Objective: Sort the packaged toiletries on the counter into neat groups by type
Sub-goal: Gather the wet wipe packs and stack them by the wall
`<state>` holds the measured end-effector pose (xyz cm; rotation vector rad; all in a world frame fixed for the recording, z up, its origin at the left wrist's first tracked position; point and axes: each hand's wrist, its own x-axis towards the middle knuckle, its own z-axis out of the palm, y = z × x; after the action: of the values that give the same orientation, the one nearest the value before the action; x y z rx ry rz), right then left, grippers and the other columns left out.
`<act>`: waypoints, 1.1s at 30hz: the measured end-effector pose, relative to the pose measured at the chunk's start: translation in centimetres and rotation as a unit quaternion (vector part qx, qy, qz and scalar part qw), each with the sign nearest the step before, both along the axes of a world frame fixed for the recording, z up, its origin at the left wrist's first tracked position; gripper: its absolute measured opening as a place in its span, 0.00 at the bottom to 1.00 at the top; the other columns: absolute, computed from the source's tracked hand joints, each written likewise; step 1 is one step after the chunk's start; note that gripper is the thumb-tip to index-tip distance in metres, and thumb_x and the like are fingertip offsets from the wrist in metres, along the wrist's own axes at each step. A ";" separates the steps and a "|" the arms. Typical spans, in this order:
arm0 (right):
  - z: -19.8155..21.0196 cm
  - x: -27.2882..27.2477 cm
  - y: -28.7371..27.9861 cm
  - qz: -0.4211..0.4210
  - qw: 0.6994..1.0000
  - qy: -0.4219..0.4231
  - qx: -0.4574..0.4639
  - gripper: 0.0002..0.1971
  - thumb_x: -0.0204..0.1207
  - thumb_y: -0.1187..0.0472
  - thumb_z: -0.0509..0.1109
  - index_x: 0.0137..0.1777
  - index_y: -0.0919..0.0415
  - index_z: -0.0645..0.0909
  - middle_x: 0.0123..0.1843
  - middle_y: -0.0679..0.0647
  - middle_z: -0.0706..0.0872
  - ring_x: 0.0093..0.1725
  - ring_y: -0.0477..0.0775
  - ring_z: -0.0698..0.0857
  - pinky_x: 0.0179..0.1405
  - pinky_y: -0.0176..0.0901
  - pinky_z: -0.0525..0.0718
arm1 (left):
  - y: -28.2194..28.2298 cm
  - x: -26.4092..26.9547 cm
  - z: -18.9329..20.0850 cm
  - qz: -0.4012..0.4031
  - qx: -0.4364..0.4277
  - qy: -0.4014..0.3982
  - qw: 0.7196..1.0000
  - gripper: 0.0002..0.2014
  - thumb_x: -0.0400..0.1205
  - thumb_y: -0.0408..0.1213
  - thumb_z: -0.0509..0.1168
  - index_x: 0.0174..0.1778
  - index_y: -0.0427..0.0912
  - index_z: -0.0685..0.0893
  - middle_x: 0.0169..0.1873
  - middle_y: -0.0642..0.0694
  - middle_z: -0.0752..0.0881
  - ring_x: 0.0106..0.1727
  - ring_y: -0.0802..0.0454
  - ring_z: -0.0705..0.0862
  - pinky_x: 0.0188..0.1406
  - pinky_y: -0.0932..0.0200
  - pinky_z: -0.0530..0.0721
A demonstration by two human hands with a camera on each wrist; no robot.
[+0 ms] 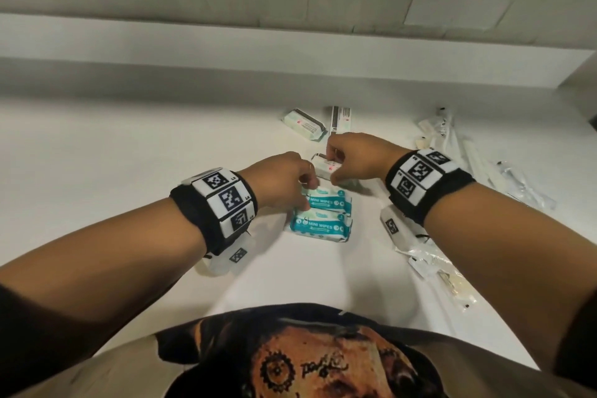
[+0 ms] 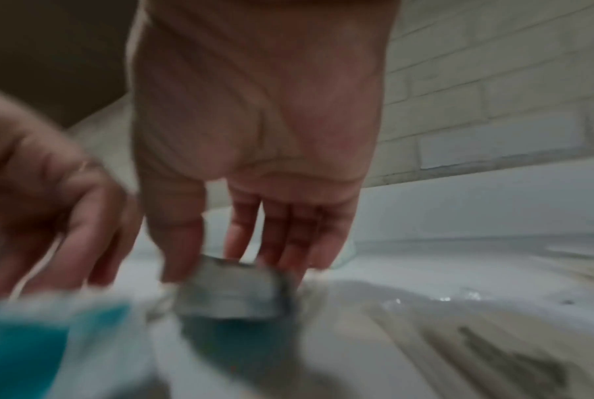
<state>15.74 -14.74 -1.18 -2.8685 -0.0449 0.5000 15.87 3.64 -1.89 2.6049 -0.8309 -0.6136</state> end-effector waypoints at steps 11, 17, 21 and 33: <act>0.4 1.5 -1.2 -0.053 0.998 -0.001 0.046 0.15 0.85 0.60 0.57 0.66 0.54 0.80 0.65 0.52 0.83 0.53 0.49 0.79 0.50 0.43 0.77 | -0.4 1.7 0.2 0.080 -0.041 0.003 0.996 0.07 0.75 0.43 0.75 0.40 0.55 0.81 0.39 0.61 0.82 0.46 0.56 0.81 0.45 0.60 0.76; -0.5 1.5 -0.9 -0.056 0.995 -0.054 0.062 0.12 0.84 0.56 0.60 0.63 0.53 0.81 0.61 0.52 0.84 0.52 0.50 0.80 0.47 0.41 0.74 | -0.6 1.7 0.0 0.046 0.011 0.037 0.998 0.07 0.74 0.42 0.76 0.41 0.54 0.83 0.38 0.60 0.82 0.48 0.55 0.82 0.46 0.60 0.78; -0.5 2.2 -0.9 -0.050 0.996 -0.062 0.040 0.14 0.85 0.61 0.56 0.61 0.54 0.82 0.63 0.52 0.84 0.56 0.52 0.81 0.46 0.42 0.79 | -0.6 1.6 0.0 0.044 0.009 0.029 0.999 0.08 0.74 0.42 0.76 0.41 0.52 0.82 0.37 0.61 0.81 0.46 0.55 0.81 0.44 0.60 0.77; 1.2 2.0 -0.1 -0.033 0.991 0.075 0.106 0.20 0.71 0.43 0.75 0.57 0.52 0.76 0.52 0.48 0.82 0.50 0.52 0.82 0.49 0.50 0.83 | -0.3 2.2 -0.3 0.027 0.043 -0.009 0.999 0.16 0.71 0.49 0.77 0.44 0.52 0.76 0.47 0.52 0.78 0.47 0.51 0.80 0.44 0.54 0.80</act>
<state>17.75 -14.82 0.06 -2.6088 0.0203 0.6555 18.06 3.30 -2.20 2.7042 -0.7533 -0.6259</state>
